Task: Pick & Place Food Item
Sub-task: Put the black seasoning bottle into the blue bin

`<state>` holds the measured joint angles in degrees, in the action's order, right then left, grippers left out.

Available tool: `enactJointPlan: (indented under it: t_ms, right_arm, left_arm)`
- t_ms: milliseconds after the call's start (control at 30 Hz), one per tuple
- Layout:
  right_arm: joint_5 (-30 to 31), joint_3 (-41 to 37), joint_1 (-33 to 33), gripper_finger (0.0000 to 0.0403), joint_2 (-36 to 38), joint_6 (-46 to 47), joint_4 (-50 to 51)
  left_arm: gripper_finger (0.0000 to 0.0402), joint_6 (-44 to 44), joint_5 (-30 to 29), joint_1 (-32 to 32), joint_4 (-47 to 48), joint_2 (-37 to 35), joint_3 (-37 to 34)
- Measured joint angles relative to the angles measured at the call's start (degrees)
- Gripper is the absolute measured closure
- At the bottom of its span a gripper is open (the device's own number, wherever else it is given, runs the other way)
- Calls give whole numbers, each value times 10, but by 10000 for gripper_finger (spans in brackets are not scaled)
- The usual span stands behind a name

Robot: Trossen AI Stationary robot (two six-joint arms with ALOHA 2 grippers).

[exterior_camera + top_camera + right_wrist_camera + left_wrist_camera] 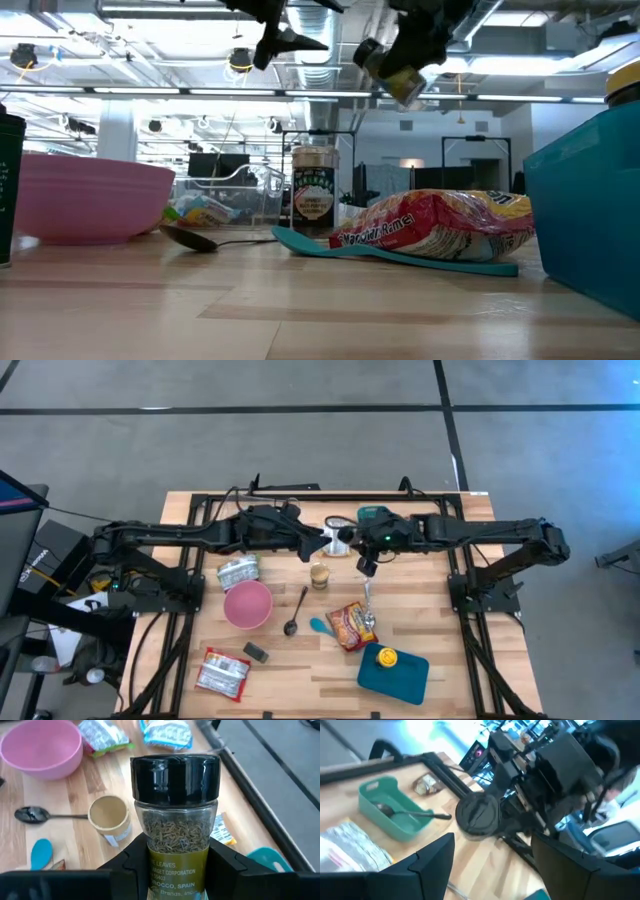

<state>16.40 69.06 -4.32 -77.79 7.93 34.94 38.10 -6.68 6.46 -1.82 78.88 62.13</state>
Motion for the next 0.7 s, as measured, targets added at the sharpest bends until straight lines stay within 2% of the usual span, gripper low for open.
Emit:
enactJointPlan:
  t_ms: [367,700]
  right_arm:
    - [4,0,0,275,53,36,9]
    - [6,0,19,275,54,66,11]
  left_arm:
    - [143,-106,-5,-10,-5,4,-1]
    - [143,-113,-19,-14,-8,4,-1]
